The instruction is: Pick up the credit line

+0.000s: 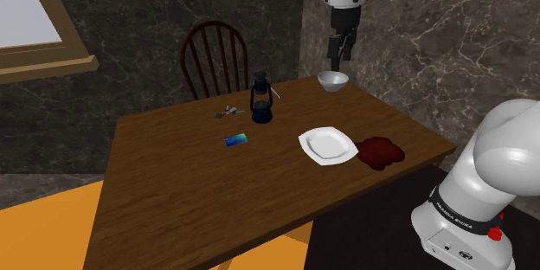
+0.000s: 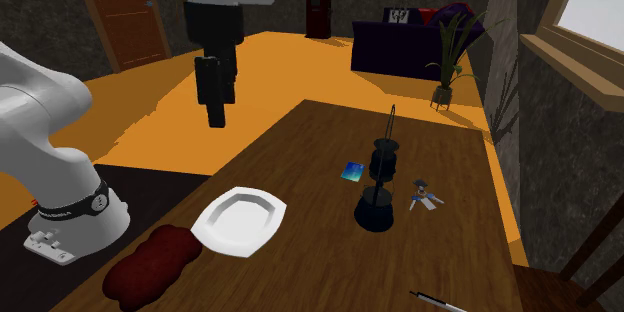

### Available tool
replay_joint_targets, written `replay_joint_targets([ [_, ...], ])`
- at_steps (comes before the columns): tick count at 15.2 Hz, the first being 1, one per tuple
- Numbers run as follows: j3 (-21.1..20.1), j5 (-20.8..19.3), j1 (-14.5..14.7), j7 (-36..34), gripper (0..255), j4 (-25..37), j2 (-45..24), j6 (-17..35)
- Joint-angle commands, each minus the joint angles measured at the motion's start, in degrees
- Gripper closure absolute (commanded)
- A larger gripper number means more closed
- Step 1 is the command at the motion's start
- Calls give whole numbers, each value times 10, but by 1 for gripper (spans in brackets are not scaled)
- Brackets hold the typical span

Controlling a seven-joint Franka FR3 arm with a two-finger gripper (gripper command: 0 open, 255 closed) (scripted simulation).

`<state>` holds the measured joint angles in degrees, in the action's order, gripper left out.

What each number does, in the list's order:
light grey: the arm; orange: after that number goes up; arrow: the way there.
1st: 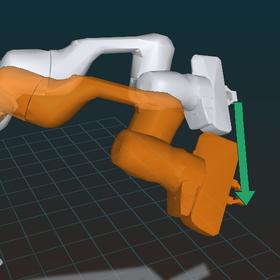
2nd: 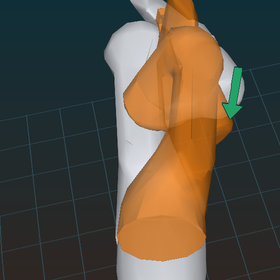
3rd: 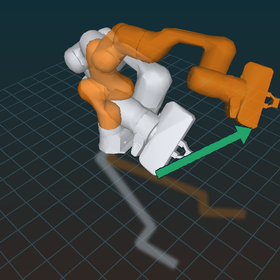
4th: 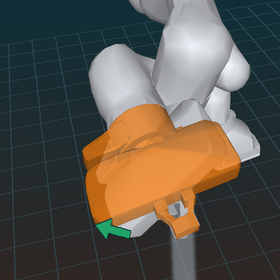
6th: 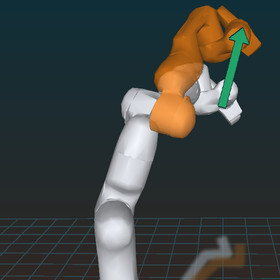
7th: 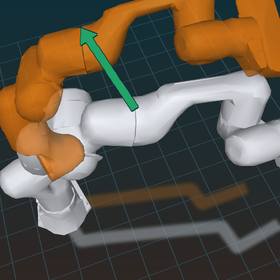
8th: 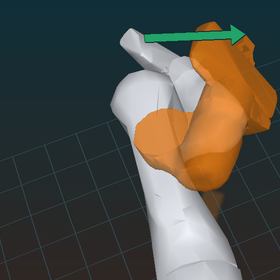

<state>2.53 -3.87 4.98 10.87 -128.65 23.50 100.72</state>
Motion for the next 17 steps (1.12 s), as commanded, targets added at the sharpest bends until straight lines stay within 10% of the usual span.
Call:
replay_joint_targets([
  [1, 2, -2, 8, 31, 0, 13, -42, 27],
  [17, -34, -14, 61, 226, 0, 187, -354, 154],
])
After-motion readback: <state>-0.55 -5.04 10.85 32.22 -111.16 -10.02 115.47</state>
